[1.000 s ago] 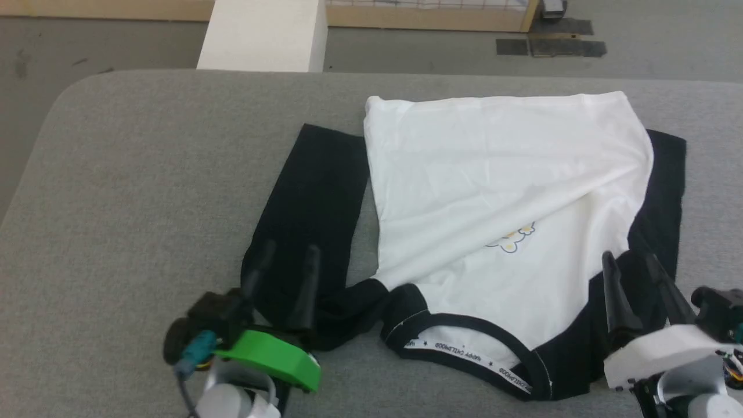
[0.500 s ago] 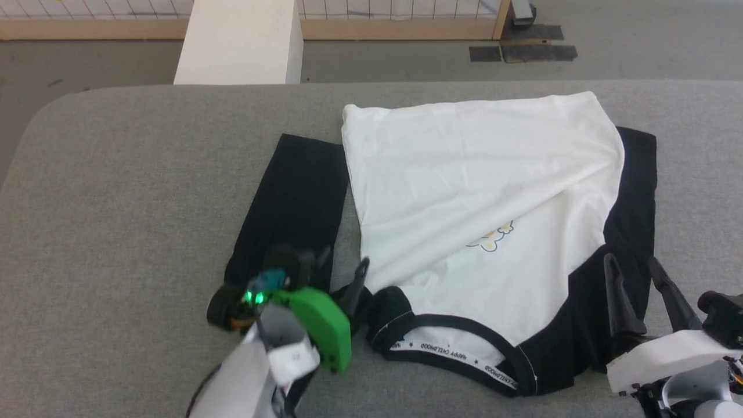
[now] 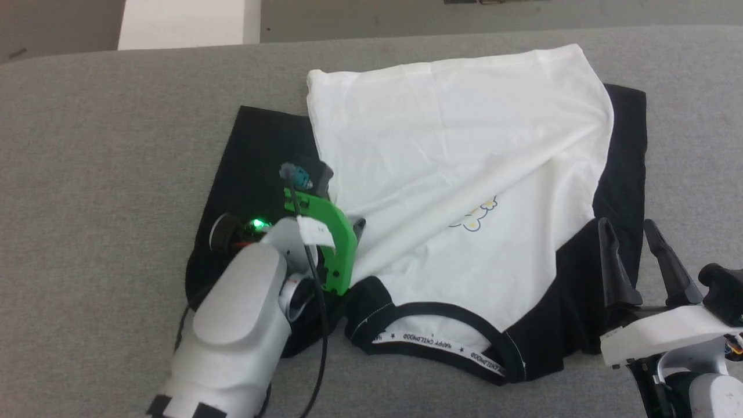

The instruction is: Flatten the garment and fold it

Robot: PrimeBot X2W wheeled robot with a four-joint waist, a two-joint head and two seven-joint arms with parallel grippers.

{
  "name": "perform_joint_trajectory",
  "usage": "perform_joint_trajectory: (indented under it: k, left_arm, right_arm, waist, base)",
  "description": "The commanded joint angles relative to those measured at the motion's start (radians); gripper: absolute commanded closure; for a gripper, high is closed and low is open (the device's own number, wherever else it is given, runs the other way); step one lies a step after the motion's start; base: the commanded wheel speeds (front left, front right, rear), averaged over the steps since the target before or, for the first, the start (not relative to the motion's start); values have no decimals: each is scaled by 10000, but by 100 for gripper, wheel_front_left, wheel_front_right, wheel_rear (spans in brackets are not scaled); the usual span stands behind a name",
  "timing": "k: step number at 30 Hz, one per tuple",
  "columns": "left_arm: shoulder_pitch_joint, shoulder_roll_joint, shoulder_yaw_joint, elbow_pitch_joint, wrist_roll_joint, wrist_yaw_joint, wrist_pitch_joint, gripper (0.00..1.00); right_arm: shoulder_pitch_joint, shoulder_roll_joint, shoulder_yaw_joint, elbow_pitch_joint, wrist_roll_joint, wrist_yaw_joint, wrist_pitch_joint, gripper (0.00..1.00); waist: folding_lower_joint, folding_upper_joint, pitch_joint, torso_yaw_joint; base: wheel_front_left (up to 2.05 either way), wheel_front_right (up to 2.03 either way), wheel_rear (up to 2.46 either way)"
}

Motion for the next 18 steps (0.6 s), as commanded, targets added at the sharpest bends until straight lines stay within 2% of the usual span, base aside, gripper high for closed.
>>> perform_joint_trajectory:
  k: [1,2,3,4,8,15,18]
  left_arm:
    - [-196,71,-72,281,65,82,337,0]
    - [-277,105,-111,433,77,110,617,15]
    - [-338,121,-129,511,58,107,802,52]
    - [-423,137,-124,532,11,86,909,100]
    - [-808,300,-28,413,-27,60,668,100]
    - [-2151,1013,480,545,593,884,-993,100]
    - [-2703,1235,643,920,728,1082,-1532,100]
  right_arm:
    - [-185,18,37,-70,6,-15,-89,0]
    - [-210,18,52,-93,5,-15,-108,0]
    - [-225,18,60,-111,9,-15,-123,0]
    - [-243,18,69,-129,19,-15,-140,0]
    - [-320,18,96,-181,62,-15,-176,0]
    - [-627,18,234,-259,88,-15,-173,0]
    - [-796,18,379,-226,122,-15,-171,0]
  waist:
    - [0,73,278,-250]
    - [0,73,315,-272]
    - [0,73,345,-284]
    - [0,73,387,-293]
    - [0,73,549,-304]
    - [0,73,978,-383]
    - [0,73,1173,-463]
  base:
    - [0,0,0]
    - [0,0,0]
    - [0,0,0]
    - [0,0,0]
    - [0,0,0]
    - [0,0,0]
    - [0,0,0]
